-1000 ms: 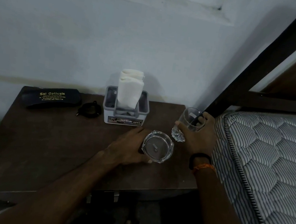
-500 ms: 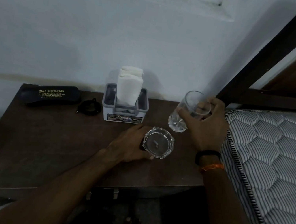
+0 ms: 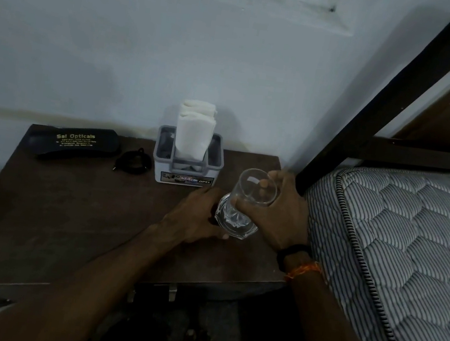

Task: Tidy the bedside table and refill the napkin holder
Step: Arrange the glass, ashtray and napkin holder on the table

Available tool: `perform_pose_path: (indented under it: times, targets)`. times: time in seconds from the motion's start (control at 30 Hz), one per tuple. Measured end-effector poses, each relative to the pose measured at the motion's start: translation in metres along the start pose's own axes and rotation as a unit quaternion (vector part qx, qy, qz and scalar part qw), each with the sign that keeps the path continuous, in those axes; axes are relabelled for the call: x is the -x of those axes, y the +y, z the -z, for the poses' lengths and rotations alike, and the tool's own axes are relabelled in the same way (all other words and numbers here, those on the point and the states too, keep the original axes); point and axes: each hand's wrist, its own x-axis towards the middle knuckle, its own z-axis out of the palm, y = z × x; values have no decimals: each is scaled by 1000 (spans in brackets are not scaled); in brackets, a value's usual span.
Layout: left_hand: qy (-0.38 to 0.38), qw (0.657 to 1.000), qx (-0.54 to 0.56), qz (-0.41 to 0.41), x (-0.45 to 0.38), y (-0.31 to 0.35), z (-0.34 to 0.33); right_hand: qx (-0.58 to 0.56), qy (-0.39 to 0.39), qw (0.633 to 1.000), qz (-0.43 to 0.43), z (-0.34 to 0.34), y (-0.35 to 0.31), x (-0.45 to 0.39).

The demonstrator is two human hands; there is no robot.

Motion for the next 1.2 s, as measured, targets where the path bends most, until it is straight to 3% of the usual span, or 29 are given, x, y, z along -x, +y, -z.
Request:
perform_pose_path:
  times: [0.3,0.63,0.77,1.0,1.2]
  targets:
    - [-15,997,73,33,11,8,11,-4,-25,1000,-15,-6,9,2]
    - [54,981,155,108,20,14,5,-42,-86,990,-107,-16,31,19]
    - [65,957,224,175,20,15,-1,-10,-86,990,-113,-29,34,27]
    - [82,873,398,271,19,18,-3,0,-29,994,-107,-47,24,40]
    - [63,874,396,274,18,18,1,24,-28,994,-103,-50,27,35]
